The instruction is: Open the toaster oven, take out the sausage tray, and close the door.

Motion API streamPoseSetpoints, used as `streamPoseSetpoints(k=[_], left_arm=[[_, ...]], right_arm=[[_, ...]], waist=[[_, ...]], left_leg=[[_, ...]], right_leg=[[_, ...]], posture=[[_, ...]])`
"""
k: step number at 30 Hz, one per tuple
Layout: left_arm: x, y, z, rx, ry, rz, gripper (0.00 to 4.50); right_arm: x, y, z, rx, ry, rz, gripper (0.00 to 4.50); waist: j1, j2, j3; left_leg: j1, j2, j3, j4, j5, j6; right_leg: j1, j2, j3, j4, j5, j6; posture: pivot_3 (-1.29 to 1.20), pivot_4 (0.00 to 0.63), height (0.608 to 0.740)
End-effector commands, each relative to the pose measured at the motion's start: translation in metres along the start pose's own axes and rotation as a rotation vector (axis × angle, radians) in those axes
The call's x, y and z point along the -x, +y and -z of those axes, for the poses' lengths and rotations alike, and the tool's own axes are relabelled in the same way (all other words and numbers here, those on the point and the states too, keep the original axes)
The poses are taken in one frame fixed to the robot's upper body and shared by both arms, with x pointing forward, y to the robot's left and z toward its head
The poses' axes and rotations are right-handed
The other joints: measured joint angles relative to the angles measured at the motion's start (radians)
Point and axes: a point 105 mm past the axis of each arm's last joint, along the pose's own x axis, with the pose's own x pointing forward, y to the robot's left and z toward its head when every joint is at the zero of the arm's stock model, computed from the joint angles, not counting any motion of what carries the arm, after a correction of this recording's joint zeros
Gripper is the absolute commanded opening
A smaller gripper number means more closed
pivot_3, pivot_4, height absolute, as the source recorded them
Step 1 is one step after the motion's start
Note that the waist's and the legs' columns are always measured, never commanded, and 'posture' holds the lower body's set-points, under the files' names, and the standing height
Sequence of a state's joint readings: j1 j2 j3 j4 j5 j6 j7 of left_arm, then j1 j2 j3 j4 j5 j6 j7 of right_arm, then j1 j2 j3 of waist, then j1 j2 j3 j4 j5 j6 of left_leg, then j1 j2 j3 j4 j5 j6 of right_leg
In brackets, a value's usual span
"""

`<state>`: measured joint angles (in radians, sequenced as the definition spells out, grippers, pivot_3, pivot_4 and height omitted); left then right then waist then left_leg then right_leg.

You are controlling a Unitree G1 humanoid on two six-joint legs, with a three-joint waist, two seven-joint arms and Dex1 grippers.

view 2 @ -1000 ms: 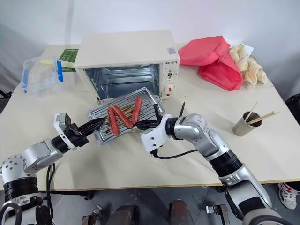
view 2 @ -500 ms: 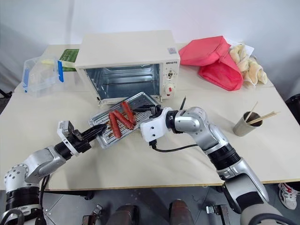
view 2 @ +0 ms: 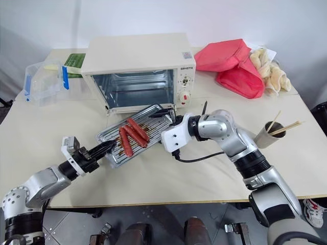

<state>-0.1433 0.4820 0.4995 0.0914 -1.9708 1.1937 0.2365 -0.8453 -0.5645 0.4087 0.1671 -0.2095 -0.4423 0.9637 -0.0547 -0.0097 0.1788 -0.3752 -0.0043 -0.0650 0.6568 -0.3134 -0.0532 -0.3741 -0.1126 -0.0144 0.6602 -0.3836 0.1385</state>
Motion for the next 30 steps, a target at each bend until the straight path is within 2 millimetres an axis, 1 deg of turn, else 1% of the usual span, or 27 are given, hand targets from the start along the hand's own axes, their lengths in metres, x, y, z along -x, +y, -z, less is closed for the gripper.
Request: streamPoseSetpoints(k=[1,2,4,7,10,12,14,16,18,21,23,28,29,30], left_arm=[[0.011,-0.009,0.002,-0.043,-0.029,0.032,0.0],[0.015,-0.009,0.004,-0.047,-0.04,0.036,0.0],[0.021,-0.01,0.009,-0.051,-0.069,0.052,0.0],[0.028,-0.013,0.016,-0.055,-0.114,0.075,0.0],[0.034,-0.016,0.024,-0.055,-0.161,0.095,0.0],[0.04,-0.015,0.033,-0.049,-0.182,0.093,0.0],[0.045,-0.019,0.039,-0.049,-0.222,0.113,0.0],[0.051,-0.025,0.042,-0.061,-0.265,0.138,0.0],[0.056,-0.029,0.044,-0.07,-0.299,0.147,0.0],[0.065,-0.029,0.046,-0.067,-0.347,0.145,0.0],[0.071,-0.03,0.048,-0.069,-0.363,0.145,0.0],[0.09,-0.026,0.049,-0.062,-0.421,0.135,0.0],[0.092,-0.025,0.05,-0.06,-0.426,0.133,0.0],[0.095,-0.023,0.051,-0.054,-0.43,0.127,0.0]], right_arm=[[0.016,-0.014,0.003,-0.005,-0.002,-0.022,4.45],[0.019,-0.016,0.009,-0.026,0.014,-0.038,4.45],[0.024,-0.019,0.014,-0.069,0.016,-0.069,4.45],[0.031,-0.014,0.016,-0.173,-0.003,-0.16,4.45],[0.039,-0.009,0.019,-0.23,-0.011,-0.215,4.45],[0.043,-0.009,0.027,-0.269,0.014,-0.237,4.45],[0.046,-0.01,0.036,-0.304,0.028,-0.247,4.45],[0.048,-0.011,0.046,-0.315,0.052,-0.243,4.06],[0.049,-0.01,0.056,-0.329,0.08,-0.24,3.53],[0.047,-0.005,0.073,-0.338,0.134,-0.226,2.55],[0.044,-0.004,0.079,-0.333,0.148,-0.211,1.81],[0.037,-0.005,0.083,-0.331,0.148,-0.19,0.15],[0.036,-0.005,0.083,-0.331,0.148,-0.187,0.03],[0.035,-0.004,0.084,-0.33,0.151,-0.185,0.03]], waist=[[0.001,0.0,0.0],[0.002,0.0,0.0],[0.003,0.0,0.0],[0.006,0.0,0.0],[0.013,0.0,0.0],[0.018,0.0,0.0],[0.019,-0.001,0.0],[0.025,-0.001,0.001],[0.026,-0.001,0.001],[0.027,-0.001,0.001],[0.026,-0.001,0.001],[0.023,-0.001,0.001],[0.023,0.0,0.001],[0.023,0.0,0.001]], left_leg=[[0.0,0.0,0.0,0.0,0.0,0.0],[0.0,0.0,0.0,0.0,0.0,0.0],[0.0,0.0,0.0,0.0,0.0,0.0],[0.0,0.0,0.0,0.0,0.0,0.0],[0.0,0.001,0.0,0.0,0.0,0.0],[0.0,0.0,0.0,0.0,0.0,0.001],[0.0,0.0,0.001,0.0,0.0,0.001],[0.0,0.0,0.002,0.001,-0.001,0.001],[0.0,0.0,0.002,0.001,-0.001,0.001],[0.0,0.0,0.002,0.001,-0.001,0.001],[0.0,0.0,0.002,0.001,-0.001,0.002],[0.0,0.0,0.007,0.0,-0.002,0.003],[0.0,0.001,0.008,0.0,-0.002,0.003],[0.0,0.001,0.009,0.0,-0.002,0.003]], right_leg=[[0.0,0.0,0.0,0.0,0.0,0.0],[0.0,0.0,0.0,-0.001,0.0,0.0],[0.001,0.0,0.0,-0.002,0.0,0.0],[0.001,0.0,0.0,-0.002,0.0,0.0],[0.003,-0.001,0.0,-0.005,0.0,0.0],[0.004,-0.001,0.0,-0.006,0.0,0.0],[0.004,0.0,0.0,-0.007,0.0,0.0],[0.004,-0.001,0.0,-0.008,0.0,0.0],[0.005,0.0,0.0,-0.009,0.0,-0.001],[0.007,0.0,0.0,-0.013,0.0,-0.001],[0.009,0.0,-0.001,-0.016,0.001,-0.001],[0.008,0.0,0.0,-0.017,0.001,-0.001],[0.008,0.0,0.0,-0.017,0.001,-0.001],[0.008,0.0,0.0,-0.017,0.001,-0.001]], posture=[[0.0,0.15,0.74],[0.0,0.15,0.74],[0.0,0.15,0.74],[0.0,0.15,0.74],[0.0,0.15,0.74],[0.0,0.15,0.74],[0.0,0.15,0.74],[0.0,0.15,0.74],[0.0,0.15,0.74],[0.0,0.15,0.74],[0.0,0.15,0.74],[0.0,0.15,0.74],[0.0,0.15,0.74],[0.0,0.15,0.74]])
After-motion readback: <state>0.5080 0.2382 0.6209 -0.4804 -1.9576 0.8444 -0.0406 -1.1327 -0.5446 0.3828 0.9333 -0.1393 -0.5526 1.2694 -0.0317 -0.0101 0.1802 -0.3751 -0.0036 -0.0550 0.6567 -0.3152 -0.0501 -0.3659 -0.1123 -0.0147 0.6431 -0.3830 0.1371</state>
